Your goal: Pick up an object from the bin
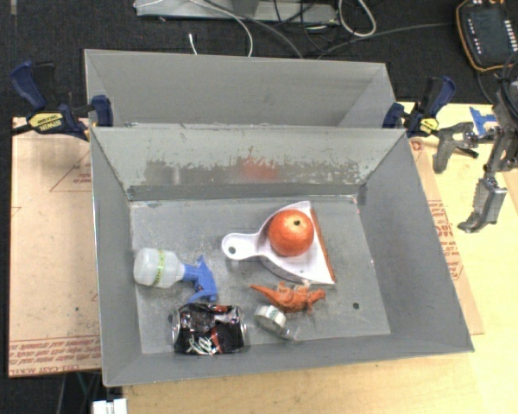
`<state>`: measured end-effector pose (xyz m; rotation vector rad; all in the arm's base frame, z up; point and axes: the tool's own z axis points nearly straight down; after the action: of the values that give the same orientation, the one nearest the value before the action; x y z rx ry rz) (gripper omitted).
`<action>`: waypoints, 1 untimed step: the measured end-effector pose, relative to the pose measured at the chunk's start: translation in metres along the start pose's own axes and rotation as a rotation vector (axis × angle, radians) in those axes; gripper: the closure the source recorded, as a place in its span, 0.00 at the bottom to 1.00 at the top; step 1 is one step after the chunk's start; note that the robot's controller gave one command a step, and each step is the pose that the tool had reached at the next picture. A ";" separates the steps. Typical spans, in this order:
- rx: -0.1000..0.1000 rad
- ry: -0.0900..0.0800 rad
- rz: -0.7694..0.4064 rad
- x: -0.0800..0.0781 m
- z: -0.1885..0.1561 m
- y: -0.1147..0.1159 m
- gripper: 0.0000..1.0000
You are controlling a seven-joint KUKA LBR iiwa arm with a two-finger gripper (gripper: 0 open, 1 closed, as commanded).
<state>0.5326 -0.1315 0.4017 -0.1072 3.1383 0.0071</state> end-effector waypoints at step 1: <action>0.007 -0.015 -0.053 0.009 -0.018 -0.016 0.00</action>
Offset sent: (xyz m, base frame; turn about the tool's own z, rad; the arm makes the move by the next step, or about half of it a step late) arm 0.0133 0.0040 0.0194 -0.0311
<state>0.5242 -0.1484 0.4193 -0.1892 3.1186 -0.0035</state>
